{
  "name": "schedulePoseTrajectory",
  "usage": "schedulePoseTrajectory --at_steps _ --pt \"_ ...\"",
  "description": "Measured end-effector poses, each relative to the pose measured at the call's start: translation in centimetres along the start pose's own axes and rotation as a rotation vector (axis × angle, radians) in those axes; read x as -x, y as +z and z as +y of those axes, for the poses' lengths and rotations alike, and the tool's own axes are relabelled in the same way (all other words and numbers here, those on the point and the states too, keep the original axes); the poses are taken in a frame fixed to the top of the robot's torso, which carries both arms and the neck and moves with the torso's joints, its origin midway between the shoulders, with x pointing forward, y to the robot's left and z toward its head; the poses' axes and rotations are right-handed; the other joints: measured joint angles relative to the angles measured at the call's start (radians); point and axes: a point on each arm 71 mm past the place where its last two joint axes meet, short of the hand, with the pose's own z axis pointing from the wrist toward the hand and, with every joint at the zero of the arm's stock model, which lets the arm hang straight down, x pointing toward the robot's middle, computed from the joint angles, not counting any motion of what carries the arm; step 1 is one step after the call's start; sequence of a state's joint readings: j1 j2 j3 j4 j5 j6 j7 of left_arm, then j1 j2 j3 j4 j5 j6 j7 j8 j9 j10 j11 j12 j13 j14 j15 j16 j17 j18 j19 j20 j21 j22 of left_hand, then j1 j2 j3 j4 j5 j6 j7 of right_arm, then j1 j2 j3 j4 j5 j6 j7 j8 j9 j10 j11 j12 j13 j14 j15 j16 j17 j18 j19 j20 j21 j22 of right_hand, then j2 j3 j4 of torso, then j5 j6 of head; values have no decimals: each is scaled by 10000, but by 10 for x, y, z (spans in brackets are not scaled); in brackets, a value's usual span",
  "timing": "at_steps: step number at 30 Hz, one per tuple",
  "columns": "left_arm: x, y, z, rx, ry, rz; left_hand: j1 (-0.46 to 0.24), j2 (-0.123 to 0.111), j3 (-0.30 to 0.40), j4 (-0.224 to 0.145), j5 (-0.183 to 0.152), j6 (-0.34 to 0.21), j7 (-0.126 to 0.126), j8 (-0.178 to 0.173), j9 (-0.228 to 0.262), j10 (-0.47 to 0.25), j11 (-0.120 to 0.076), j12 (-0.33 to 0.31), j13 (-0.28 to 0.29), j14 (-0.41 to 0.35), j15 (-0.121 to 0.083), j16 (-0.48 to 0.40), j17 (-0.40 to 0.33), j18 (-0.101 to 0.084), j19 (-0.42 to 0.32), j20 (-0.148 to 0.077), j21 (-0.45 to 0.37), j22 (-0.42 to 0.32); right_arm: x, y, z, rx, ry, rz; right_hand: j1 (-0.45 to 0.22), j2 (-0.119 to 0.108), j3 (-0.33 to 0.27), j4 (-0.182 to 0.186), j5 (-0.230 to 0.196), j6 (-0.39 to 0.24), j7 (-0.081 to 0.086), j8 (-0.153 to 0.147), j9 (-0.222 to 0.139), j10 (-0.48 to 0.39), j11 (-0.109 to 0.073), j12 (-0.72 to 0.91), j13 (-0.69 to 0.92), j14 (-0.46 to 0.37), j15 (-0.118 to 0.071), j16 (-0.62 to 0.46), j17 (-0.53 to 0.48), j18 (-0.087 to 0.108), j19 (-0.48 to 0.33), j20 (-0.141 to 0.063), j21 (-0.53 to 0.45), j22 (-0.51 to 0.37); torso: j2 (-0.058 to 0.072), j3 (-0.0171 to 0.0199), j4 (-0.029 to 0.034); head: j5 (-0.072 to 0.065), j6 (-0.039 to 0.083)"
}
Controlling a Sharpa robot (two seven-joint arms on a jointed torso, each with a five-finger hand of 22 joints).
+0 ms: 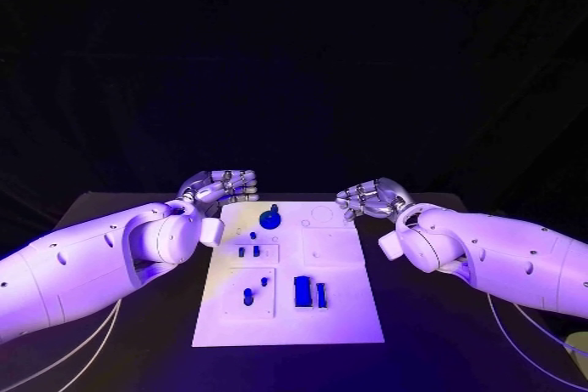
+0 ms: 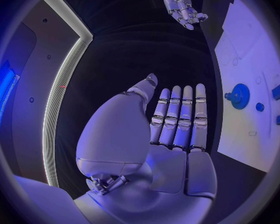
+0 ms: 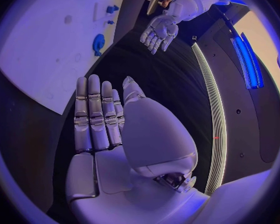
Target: Assemble the parts on the task board
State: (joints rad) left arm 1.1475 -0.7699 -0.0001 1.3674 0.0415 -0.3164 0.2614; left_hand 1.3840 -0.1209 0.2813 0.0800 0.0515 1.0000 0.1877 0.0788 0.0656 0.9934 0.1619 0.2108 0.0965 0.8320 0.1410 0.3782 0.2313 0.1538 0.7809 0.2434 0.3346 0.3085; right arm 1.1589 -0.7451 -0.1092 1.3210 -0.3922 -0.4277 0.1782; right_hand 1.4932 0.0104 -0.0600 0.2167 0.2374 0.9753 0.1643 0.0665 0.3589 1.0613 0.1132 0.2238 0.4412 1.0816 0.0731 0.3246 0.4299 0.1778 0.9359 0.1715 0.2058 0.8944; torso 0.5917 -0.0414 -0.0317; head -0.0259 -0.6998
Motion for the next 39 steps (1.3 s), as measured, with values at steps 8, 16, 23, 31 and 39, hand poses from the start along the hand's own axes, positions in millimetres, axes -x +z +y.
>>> schedulePoseTrajectory --at_steps 8,16,23,31,39 --pt "-5 17 12 -356 -314 -623 18 254 -1018 77 2 -464 -218 -101 -2 -378 271 -981 -328 -109 417 -2092 -1265 1 -306 500 -1830 -1345 6 14 1 679 1013 -128 -47 117 -66 -292 -189 -324 324 -14 -1275 -70 353 -1193 -2459 -546 558 -2217 -1861 0 -889 792 -1400 -2496 -314 61 -35 194 140" --pt "-4 20 16 -499 -328 -947 -1076 657 -1540 -130 -151 -1389 -373 -325 -186 -1323 125 -1591 -508 -615 262 -2704 -1793 2 -789 239 -2353 -1826 1 14 3 962 1280 78 -1630 255 -5 -883 -447 -1123 173 -196 -2083 -859 351 -1717 -3485 -1274 555 -2793 -2964 0 -1777 683 -1614 -4373 -410 105 -59 261 258" --pt "-12 10 22 -368 -340 -856 -4319 1034 -1919 -596 -381 -3577 -757 -602 -509 -3509 -317 -1914 -823 -2574 -166 -3284 -2151 -295 -2572 -440 -2977 -2164 -8 6 6 991 1688 26 -5025 7 417 -1220 -938 -3327 -291 -479 -2474 -3351 -30 -2047 -4109 -3711 205 -3094 -3306 -397 -3713 71 -1901 -5544 -422 189 39 260 523" --pt "-31 -19 31 -501 -3 -1143 -7073 1165 -2543 -773 -429 -5437 -1361 -721 -615 -5366 -746 -2040 -924 -4235 -652 -3627 -2271 -582 -4087 -1021 -3231 -2829 -35 -18 18 1218 2873 -521 -7889 -76 564 -1895 -1357 -5190 -693 -595 -3100 -5446 -650 -2160 -4335 -5768 -472 -3170 -3996 -705 -5346 -448 -1972 -6529 -464 367 258 258 949" --pt "-39 -36 31 -1003 598 -1814 -8961 1198 -2707 -797 -466 -6703 -1736 -721 -637 -6639 -1373 -2050 -941 -5378 -1198 -3717 -2290 -1194 -5124 -1413 -3274 -3016 -41 -35 24 1169 3544 -1677 -9835 -93 590 -2060 -2008 -6451 -1354 -595 -3458 -6880 -1002 -2159 -4379 -7168 -661 -3169 -4216 -1075 -6445 -887 -2010 -7199 -474 406 312 257 995"
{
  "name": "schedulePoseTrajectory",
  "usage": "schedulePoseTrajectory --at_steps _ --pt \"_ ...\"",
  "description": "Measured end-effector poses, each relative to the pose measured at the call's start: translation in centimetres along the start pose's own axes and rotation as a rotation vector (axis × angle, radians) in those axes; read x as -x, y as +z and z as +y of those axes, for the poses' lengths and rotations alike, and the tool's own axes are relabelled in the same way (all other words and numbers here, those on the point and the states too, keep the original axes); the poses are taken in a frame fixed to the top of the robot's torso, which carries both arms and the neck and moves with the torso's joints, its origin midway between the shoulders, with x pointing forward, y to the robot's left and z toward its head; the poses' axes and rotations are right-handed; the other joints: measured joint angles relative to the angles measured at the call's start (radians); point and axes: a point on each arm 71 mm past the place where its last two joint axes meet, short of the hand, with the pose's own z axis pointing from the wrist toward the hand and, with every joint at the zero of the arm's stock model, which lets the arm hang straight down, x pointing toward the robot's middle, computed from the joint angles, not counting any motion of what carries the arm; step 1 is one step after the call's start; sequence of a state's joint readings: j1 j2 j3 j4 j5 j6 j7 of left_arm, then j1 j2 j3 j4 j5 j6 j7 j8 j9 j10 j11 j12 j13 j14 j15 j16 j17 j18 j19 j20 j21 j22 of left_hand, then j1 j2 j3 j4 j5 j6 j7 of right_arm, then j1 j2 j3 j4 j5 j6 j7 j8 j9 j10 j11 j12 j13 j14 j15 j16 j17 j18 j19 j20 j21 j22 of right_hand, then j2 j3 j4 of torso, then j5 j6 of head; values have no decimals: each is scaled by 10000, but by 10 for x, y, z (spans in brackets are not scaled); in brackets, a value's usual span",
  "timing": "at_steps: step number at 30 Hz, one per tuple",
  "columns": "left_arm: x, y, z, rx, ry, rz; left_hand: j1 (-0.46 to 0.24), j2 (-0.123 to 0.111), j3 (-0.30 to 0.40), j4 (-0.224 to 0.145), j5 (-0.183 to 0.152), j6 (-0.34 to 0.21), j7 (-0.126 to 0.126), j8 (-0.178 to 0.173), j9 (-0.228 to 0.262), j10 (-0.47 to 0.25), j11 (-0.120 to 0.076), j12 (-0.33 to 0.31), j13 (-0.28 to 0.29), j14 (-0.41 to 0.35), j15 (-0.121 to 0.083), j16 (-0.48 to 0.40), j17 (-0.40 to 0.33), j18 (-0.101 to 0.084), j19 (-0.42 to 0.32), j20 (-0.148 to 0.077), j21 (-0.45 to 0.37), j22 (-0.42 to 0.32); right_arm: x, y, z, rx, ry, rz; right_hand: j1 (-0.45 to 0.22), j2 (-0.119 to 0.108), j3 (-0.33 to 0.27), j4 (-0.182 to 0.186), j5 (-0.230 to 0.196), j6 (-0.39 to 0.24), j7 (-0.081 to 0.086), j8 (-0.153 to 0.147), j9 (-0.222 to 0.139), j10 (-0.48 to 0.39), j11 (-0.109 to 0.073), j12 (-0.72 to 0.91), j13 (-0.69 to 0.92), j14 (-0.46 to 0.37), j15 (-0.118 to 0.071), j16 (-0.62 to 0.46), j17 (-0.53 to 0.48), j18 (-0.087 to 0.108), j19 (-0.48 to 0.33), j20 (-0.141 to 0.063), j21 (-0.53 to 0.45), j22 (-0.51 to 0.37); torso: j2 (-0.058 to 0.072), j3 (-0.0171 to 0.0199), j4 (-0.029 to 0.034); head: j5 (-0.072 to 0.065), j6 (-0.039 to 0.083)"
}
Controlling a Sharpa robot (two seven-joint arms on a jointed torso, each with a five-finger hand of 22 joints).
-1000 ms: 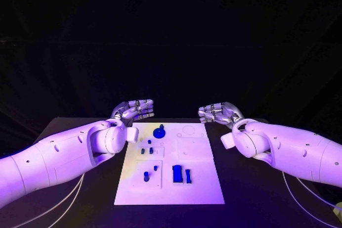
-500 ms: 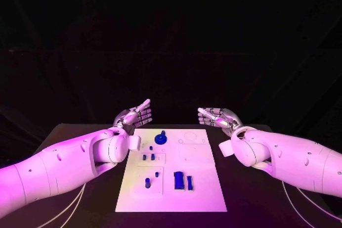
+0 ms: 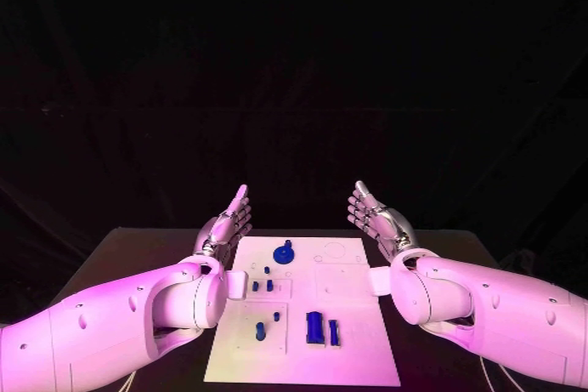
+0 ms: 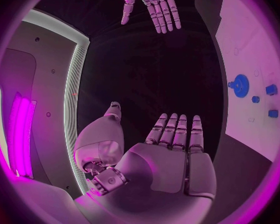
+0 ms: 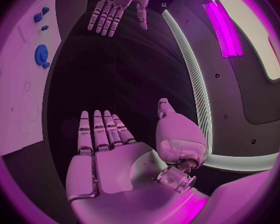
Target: Assemble the parts on the task board
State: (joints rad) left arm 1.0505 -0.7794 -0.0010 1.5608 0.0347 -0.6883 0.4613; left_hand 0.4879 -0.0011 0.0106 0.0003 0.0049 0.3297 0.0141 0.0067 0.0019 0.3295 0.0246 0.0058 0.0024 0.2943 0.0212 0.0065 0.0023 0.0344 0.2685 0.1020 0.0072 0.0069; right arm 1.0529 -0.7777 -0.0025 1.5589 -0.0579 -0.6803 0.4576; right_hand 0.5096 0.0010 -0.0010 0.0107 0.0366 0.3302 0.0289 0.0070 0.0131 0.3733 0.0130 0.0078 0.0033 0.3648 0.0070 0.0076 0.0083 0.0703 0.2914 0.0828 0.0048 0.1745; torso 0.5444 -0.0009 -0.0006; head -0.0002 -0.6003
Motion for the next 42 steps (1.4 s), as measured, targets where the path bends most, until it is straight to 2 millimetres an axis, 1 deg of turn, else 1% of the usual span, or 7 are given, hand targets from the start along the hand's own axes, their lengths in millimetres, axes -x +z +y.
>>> schedulePoseTrajectory --at_steps 7,16,28,33,36,38,42 --pt "2 -1 -2 -304 285 -340 -1198 10 -40 14 0 -814 -99 0 -7 -807 -164 0 -12 -717 -144 0 -9 -187 -664 -569 2 -40 3 -2 1 26 32 -566 -1249 -5 27 -28 -234 -810 -192 0 -87 -920 -87 -42 -18 -894 -49 -39 -48 -364 -680 -573 0 -427 -1 7 4 0 3" --pt "3 -1 -4 -473 433 -508 -2353 10 -55 -1 1 -1598 -135 1 -6 -1589 -230 0 -12 -1422 -204 0 -12 -194 -1260 -951 -37 -48 5 -2 1 30 38 -852 -2456 -6 0 -55 -278 -1591 -267 0 -107 -1809 -119 -41 -20 -1767 -55 -38 -69 -568 -1389 -776 0 -945 -2 10 6 0 4" --pt "3 -1 -4 -540 488 -564 -3275 10 -55 0 2 -2202 -142 1 -3 -2212 -244 0 -11 -1964 -205 0 -11 -194 -1866 -1015 -37 -59 5 -2 1 36 37 -961 -3448 -18 -1 -55 -316 -2218 -270 -38 -120 -2512 -140 -41 -18 -2460 -74 -38 -68 -565 -1911 -828 1 -1629 -2 10 6 0 5" --pt "3 -1 -4 -551 497 -572 -3573 9 -55 0 3 -2509 -133 1 -3 -2560 -253 0 -10 -2468 -211 1 -10 -194 -2324 -1014 -37 -58 6 -2 1 37 37 -977 -4947 -15 -1 -54 -316 -3265 -291 -37 -120 -3679 -132 -41 -17 -3596 -73 -38 -66 -563 -2867 -832 1 -1725 -2 9 6 0 5" --pt "3 -2 -4 -555 501 -577 -4050 7 -55 0 3 -3179 -143 1 -5 -3181 -250 0 -9 -2874 -210 1 -10 -194 -2627 -1027 -37 -58 6 -2 1 37 38 -983 -5030 -3 -1 -54 -316 -3266 -291 -38 -119 -3680 -131 -41 -16 -3598 -72 -38 -66 -564 -2867 -832 1 -1732 -2 9 6 0 5" --pt "3 -2 -4 -557 503 -580 -4766 8 -55 0 3 -3243 -142 1 -7 -3243 -249 0 -9 -2889 -210 1 -10 -195 -2648 -1021 -37 -58 6 -2 1 37 38 -985 -5032 -4 -1 -54 -316 -3266 -291 -37 -119 -3680 -131 -41 -16 -3598 -72 -38 -66 -564 -2867 -832 1 -1735 -2 9 6 0 5" --pt "3 -2 -4 -559 504 -582 -4803 11 -55 0 4 -3243 -142 1 -11 -3243 -249 0 -8 -2889 -210 1 -9 -194 -2648 -1022 -37 -57 6 -2 1 39 38 -988 -5030 -2 -1 -54 -316 -3266 -291 -37 -118 -3680 -131 -41 -19 -3598 -72 -38 -71 -563 -2867 -832 1 -1735 -2 9 6 0 5"
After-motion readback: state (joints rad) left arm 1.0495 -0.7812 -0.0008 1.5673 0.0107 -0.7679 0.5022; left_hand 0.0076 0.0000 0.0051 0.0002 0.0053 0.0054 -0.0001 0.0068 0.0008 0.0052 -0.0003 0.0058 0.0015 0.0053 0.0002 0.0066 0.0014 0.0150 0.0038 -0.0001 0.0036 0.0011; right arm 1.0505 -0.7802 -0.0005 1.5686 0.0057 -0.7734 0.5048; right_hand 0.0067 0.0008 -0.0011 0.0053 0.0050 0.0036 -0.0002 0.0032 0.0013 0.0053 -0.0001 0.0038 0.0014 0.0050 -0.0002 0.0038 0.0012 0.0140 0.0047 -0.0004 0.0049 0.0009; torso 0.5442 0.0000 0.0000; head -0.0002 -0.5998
